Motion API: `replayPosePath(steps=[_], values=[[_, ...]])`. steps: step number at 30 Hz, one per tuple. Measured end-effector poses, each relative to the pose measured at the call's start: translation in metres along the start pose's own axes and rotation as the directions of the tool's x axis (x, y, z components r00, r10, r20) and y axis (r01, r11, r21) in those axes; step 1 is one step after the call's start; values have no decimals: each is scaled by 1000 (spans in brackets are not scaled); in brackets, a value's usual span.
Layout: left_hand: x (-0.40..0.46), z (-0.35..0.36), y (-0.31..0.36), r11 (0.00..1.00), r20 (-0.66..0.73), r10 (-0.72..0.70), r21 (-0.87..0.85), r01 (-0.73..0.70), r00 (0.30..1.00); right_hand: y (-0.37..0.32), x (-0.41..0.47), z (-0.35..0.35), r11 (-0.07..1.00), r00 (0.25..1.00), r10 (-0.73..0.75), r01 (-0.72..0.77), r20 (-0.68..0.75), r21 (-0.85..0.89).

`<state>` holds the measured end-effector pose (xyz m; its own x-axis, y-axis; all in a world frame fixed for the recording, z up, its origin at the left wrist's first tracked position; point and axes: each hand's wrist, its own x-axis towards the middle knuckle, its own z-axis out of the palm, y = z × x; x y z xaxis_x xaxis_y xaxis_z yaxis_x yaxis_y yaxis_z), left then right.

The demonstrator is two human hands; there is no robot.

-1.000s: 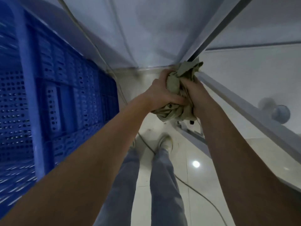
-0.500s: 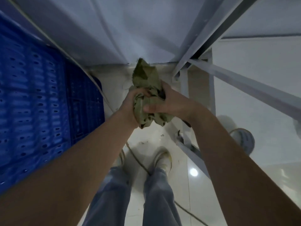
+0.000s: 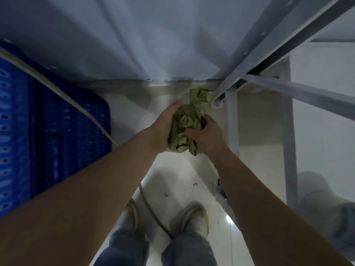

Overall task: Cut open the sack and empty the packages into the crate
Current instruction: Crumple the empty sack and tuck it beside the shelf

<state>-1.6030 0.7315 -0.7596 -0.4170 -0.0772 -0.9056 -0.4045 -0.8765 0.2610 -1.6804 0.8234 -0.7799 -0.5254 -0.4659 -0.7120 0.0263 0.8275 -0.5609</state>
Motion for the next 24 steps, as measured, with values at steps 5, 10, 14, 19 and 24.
replayPosePath(steps=[5,10,14,19,24], values=[[50,17,-16,955,-322,228,259,-147,919,16,48,9,979,977,101,-131,-186,-155],[85,11,-27,954,-275,269,204,-218,923,22,88,17,954,963,76,-146,-260,-260],[104,-1,-18,976,-131,198,119,-183,971,27,111,24,938,972,28,-107,-234,-331],[118,2,-14,977,-97,195,108,-184,976,29,129,39,891,954,17,-150,-300,-428],[127,-3,-9,953,-56,184,253,-164,981,28,139,49,883,936,77,-223,-343,-413]])
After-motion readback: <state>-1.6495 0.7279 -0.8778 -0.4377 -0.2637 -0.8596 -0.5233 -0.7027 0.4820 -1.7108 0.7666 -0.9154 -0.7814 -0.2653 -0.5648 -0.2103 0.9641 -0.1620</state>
